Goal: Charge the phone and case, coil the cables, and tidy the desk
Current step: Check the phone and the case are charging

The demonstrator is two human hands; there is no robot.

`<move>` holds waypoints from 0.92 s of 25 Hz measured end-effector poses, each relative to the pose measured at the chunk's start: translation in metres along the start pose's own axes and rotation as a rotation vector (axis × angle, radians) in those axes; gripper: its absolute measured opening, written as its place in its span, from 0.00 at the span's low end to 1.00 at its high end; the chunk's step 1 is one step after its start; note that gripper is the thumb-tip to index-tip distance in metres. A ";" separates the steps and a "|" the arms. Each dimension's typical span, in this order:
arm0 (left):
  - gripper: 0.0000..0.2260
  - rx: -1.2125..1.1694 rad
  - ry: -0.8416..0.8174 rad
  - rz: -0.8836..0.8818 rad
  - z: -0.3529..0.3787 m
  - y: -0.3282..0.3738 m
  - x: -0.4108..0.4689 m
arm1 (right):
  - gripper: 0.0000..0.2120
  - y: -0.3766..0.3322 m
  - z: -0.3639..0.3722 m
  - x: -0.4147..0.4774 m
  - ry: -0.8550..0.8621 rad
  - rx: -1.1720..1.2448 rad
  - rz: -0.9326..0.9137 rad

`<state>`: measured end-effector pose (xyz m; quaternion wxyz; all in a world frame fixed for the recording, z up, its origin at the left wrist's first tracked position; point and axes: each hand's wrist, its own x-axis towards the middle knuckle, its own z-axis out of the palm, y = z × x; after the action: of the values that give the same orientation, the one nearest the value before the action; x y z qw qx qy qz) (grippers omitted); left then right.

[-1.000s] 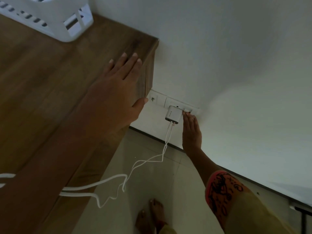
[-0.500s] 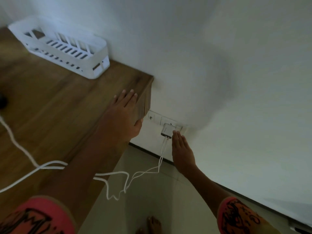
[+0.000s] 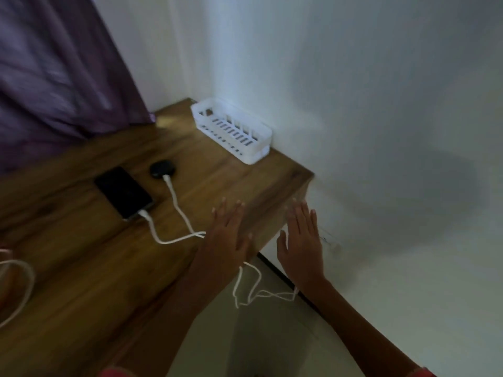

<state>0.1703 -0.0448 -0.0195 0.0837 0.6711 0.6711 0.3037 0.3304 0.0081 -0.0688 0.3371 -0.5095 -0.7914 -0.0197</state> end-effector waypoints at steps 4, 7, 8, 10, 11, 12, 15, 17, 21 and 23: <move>0.25 0.005 0.147 -0.227 -0.047 -0.032 -0.025 | 0.18 -0.070 0.006 0.034 -0.002 0.243 -0.118; 0.25 0.017 0.187 -0.402 -0.079 -0.061 -0.038 | 0.21 -0.122 0.021 0.053 -0.152 0.411 -0.194; 0.26 0.009 0.185 -0.470 -0.087 -0.070 -0.041 | 0.22 -0.137 0.025 0.058 -0.247 0.474 -0.182; 0.27 -0.060 0.194 -0.595 -0.105 -0.090 -0.043 | 0.23 -0.165 0.038 0.069 -0.466 0.573 -0.153; 0.28 -0.096 0.186 -0.648 -0.112 -0.104 -0.042 | 0.23 -0.178 0.051 0.076 -0.543 0.592 -0.153; 0.28 -0.116 0.161 -0.689 -0.119 -0.115 -0.040 | 0.22 -0.191 0.064 0.083 -0.588 0.605 -0.150; 0.27 -0.249 0.161 -0.806 -0.137 -0.139 -0.024 | 0.20 -0.218 0.098 0.101 -0.682 0.610 -0.106; 0.24 -0.429 0.198 -0.910 -0.140 -0.151 -0.005 | 0.18 -0.229 0.116 0.106 -0.700 0.605 -0.029; 0.18 -0.870 0.274 -1.073 -0.129 -0.174 0.017 | 0.16 -0.236 0.145 0.113 -0.679 0.428 -0.052; 0.13 -1.064 0.316 -1.071 -0.126 -0.177 0.023 | 0.15 -0.240 0.152 0.116 -0.686 0.399 -0.046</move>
<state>-0.0477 -0.0454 -0.0035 0.4339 0.0730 0.6719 0.5958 0.0263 0.0415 -0.0469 0.1451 -0.3934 -0.8575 0.2981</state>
